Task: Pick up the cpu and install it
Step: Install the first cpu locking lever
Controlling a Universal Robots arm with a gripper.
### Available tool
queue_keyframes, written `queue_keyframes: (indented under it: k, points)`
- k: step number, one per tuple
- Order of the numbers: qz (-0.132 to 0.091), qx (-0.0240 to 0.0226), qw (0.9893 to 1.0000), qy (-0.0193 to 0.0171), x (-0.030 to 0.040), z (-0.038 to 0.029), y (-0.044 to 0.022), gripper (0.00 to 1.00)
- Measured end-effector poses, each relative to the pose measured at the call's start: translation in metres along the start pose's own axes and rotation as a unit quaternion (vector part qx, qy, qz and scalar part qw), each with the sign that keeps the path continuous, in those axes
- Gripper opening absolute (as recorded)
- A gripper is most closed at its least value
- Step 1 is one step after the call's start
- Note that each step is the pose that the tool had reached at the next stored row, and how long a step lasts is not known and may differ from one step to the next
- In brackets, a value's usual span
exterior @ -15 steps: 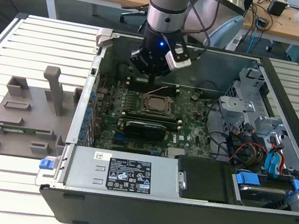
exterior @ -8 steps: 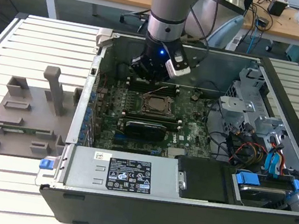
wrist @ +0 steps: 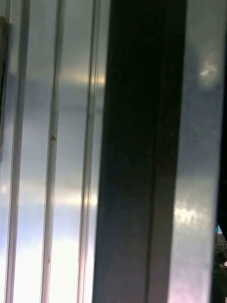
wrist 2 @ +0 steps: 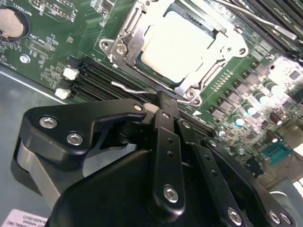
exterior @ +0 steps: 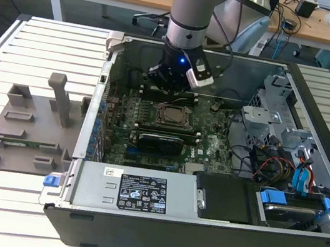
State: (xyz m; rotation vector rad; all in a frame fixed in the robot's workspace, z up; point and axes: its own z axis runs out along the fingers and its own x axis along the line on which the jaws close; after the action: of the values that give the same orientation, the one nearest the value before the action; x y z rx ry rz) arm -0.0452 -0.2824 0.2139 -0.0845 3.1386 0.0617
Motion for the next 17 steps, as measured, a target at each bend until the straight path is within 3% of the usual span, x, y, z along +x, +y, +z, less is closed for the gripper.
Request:
queue_keyframes:
  k: [8, 17]
  points:
    - [0.000, -0.0002, 1.0000, 0.0030, -0.0168, 0.0069, -0.0012, 0.11]
    - [0.000, 0.0001, 1.0000, 0.0042, -0.0269, 0.0103, -0.0020, 0.11]
